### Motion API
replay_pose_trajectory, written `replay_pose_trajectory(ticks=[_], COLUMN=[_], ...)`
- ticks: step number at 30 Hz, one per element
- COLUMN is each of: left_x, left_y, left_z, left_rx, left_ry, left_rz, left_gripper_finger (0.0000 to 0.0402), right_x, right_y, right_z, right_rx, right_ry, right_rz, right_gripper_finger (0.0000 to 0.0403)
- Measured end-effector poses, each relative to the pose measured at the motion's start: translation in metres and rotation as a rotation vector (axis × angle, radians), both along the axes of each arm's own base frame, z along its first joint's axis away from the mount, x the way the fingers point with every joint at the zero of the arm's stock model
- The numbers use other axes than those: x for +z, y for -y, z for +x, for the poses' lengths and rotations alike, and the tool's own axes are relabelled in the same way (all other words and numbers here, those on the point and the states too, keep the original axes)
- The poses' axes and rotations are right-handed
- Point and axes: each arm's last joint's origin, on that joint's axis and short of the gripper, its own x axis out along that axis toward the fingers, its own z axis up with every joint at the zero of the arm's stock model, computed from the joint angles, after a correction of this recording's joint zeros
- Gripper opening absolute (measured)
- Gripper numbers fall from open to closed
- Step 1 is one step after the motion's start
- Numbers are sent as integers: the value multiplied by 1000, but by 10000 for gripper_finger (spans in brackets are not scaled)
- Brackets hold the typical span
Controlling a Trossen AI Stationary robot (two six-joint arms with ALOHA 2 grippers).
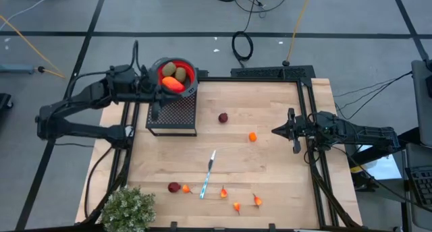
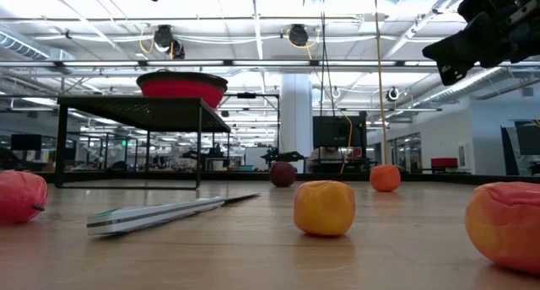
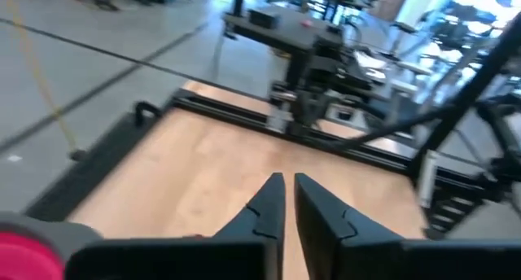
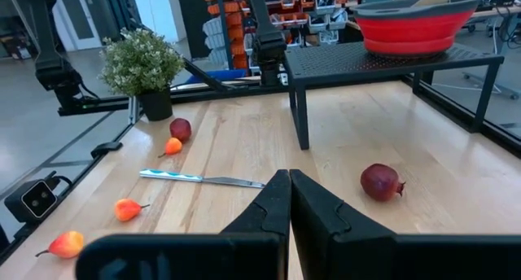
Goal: Pick & Place Fruit
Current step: Put the red pomegranate into the red strainer bowl on the shelf
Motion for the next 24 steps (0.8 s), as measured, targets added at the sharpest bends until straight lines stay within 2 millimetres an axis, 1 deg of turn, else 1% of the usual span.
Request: replay_pose_trajectory(ticks=[3,7,11,17,24], left_x=[0,0,-4,-21,-51], left_y=[11,27,45,77,114], left_z=[2,5,14,38,68], left_rx=[-53,-133,-116,-145,-174], left_ry=[-1,-1,-30,-127,-289], left_rz=[-22,-39,-117,-207,-352], left_gripper_finger=[4,8,2,1,1], right_x=[0,0,0,0,0], right_y=[0,0,0,0,0], right_z=[0,0,0,0,0], right_rx=[1,3,3,3,3], right_ry=[0,0,-1,-1,-1], right_rz=[-1,-1,-1,0,2], right_gripper_finger=[0,0,0,0,0])
